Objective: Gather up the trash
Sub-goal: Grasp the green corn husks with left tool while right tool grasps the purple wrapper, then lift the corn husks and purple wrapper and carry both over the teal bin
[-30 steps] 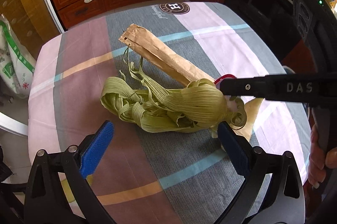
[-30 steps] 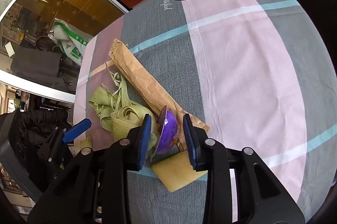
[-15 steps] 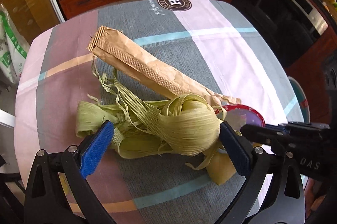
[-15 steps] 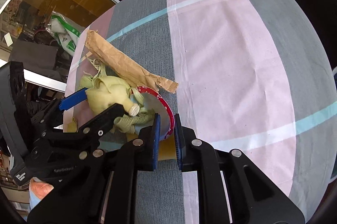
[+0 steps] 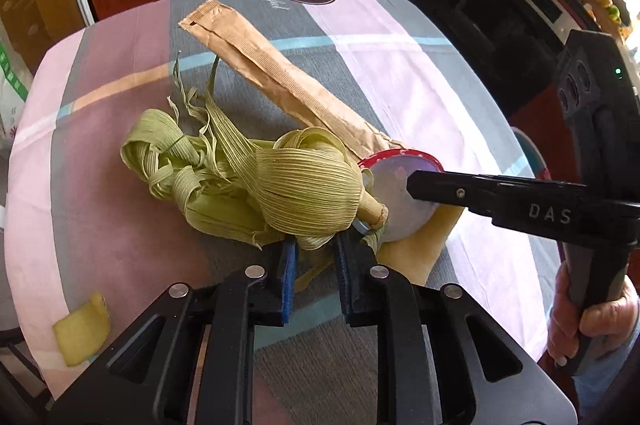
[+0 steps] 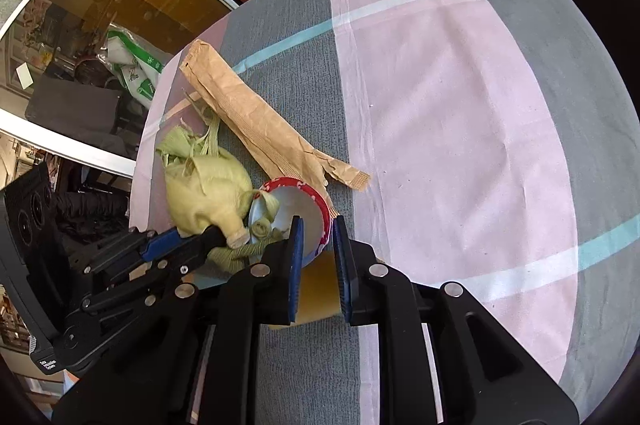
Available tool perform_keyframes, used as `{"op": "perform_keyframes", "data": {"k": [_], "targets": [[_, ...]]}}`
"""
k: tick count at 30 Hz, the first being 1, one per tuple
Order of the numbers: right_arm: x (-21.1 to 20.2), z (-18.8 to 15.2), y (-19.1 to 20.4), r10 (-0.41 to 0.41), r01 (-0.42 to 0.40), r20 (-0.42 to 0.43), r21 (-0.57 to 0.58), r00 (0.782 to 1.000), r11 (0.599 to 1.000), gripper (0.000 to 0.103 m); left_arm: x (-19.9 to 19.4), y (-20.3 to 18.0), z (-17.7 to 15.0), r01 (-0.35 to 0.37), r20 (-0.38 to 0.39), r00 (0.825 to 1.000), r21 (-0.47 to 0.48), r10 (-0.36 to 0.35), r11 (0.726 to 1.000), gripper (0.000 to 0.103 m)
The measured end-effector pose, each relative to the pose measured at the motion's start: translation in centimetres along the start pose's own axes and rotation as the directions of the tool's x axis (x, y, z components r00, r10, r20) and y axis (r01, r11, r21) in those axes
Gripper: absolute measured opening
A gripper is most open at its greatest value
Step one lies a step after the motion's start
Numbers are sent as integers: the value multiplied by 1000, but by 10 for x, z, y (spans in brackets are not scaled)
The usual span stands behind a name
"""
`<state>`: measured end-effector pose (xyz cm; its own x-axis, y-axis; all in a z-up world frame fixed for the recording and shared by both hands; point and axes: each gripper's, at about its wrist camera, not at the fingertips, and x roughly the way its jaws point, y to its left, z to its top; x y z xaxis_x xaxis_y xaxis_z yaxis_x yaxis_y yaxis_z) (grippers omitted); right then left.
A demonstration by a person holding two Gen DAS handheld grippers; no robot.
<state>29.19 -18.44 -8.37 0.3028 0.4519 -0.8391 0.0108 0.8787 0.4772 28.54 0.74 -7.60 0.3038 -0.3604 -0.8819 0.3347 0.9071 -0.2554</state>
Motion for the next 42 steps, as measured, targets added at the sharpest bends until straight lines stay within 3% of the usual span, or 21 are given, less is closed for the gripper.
{"op": "perform_keyframes", "data": {"k": [3, 5, 10, 14, 18, 21, 22, 23, 24, 27, 32, 42], "targets": [[6, 0, 1, 1, -1, 1, 5, 1000, 1000, 16, -12, 7, -4, 14, 11, 1000, -36, -13, 999, 35], [5, -2, 4, -13, 13, 12, -11, 1000, 1000, 8, -23, 8, -6, 5, 39, 999, -46, -3, 999, 66], [-15, -4, 8, -53, 56, 63, -47, 997, 997, 7, -37, 3, -5, 4, 59, 998, -58, -1, 998, 79], [-28, -10, 6, -61, 65, 73, -58, 995, 996, 7, -26, -1, 7, -39, 55, 997, -114, 45, 993, 90], [-32, -23, 7, -61, 65, 54, -80, 997, 995, 7, -7, -1, 17, -55, 31, 998, -202, 63, 978, 91], [-35, -30, 4, -48, 51, 46, -78, 998, 996, 7, 8, -3, 17, -113, 5, 993, -208, 117, 972, 90], [-37, -32, 3, -46, 49, 46, -77, 998, 996, 7, 11, -3, 13, -120, -2, 992, -208, 122, 971, 83], [-37, -33, 2, -46, 49, 45, -76, 998, 996, 6, 12, -3, 10, -121, -7, 993, -200, 122, 972, 67], [-38, -34, 0, -44, 47, 45, -73, 998, 996, 6, 13, -4, 6, -104, -14, 995, -190, 103, 976, 60], [-43, -37, -6, -36, 39, 50, -53, 998, 998, 6, 6, -12, -5, -149, -5, 989, -133, 149, 980, 45], [-57, -46, -11, -10, 11, 66, -21, 998, 1000, 6, -18, -23, -27, -171, 18, 985, -68, 173, 983, 42], [-99, -74, -26, 38, -44, 122, 48, 992, 998, 6, -69, -64, -64, -142, 74, 987, 14, 140, 990, 43]]}}
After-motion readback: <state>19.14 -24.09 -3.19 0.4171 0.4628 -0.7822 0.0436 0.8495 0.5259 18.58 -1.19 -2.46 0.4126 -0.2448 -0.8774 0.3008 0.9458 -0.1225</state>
